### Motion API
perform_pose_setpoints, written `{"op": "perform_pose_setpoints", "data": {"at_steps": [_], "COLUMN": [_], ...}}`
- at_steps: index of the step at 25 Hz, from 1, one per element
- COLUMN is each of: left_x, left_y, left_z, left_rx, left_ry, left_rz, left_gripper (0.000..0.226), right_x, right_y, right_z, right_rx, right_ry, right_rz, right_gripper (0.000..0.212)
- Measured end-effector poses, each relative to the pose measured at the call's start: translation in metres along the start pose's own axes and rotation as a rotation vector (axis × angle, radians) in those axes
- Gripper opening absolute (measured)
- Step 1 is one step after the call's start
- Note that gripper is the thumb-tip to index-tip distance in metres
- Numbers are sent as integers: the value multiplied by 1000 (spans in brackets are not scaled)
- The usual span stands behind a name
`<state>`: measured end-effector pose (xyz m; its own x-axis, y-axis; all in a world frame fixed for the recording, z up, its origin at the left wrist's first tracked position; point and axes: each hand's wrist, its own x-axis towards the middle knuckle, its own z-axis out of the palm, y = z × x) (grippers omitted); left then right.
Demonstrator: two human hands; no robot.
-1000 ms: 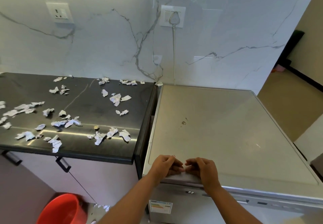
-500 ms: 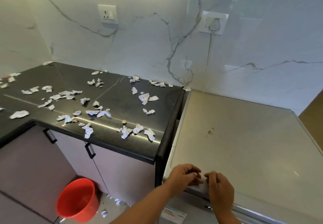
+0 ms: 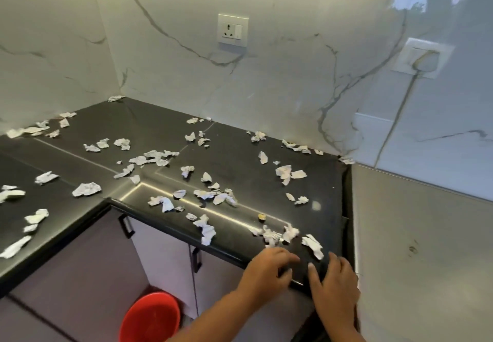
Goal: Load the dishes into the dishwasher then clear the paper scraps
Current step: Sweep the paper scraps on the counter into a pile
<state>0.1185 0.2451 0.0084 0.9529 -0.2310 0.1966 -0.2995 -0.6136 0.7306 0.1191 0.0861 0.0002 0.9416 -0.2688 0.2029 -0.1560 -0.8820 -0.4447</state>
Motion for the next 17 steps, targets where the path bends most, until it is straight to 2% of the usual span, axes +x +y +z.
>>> {"op": "perform_pose_setpoints", "data": {"at_steps": [2,4,10,14,17], "left_x": [3,6,10,42,71], "left_y": [-34,-69,-148,-182,-210], "left_z": [-40,-71,-127,-161,-190], "left_rx": [162,271,458,452,447], "left_ry": [103,110,-32,-74,-92], "left_rz": [-13,-37,-36,-77,-109], "left_gripper": [53,56,67,77,78], "right_x": [2,3,6,24,46], "right_y": [-47,-78,-133,-168,-201], "right_z": [14,31,64,92,117], "right_rx": [-71,-207,-396,-402,-374], "right_ry": [-146,-263,-335,-361,-380], "right_rz": [83,124,119,-24,-156], "right_gripper": [65,72,84,85,112]}}
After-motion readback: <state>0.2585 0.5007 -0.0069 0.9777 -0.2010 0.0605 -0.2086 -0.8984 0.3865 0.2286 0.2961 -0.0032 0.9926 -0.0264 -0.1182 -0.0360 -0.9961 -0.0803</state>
